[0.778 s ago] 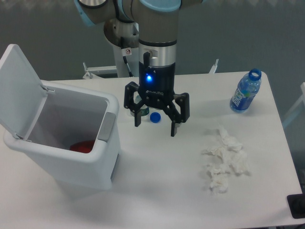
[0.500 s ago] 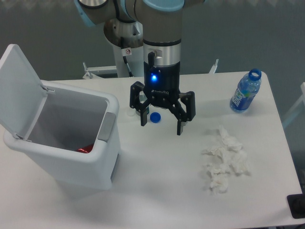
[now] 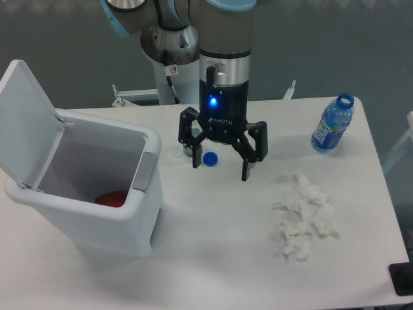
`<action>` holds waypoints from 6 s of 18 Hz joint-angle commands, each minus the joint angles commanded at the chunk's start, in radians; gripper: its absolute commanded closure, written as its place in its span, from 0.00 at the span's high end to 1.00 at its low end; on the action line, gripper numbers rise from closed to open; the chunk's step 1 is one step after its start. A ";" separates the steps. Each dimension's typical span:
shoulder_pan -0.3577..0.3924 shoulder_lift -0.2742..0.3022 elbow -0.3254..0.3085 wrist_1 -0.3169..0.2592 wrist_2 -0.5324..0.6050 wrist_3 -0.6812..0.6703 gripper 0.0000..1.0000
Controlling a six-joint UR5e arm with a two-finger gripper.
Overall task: Close the trash can
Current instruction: 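Raise the open gripper up and away from the blue bottle cap, then move the gripper up and over behind the open trash can lid, then lower the gripper behind the raised lid and push it forward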
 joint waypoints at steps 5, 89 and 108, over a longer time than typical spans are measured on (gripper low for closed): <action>-0.009 0.022 -0.008 0.000 0.000 -0.114 1.00; -0.506 0.157 -0.064 -0.005 -0.273 -0.433 1.00; -0.370 0.152 -0.089 -0.003 -0.144 -0.384 1.00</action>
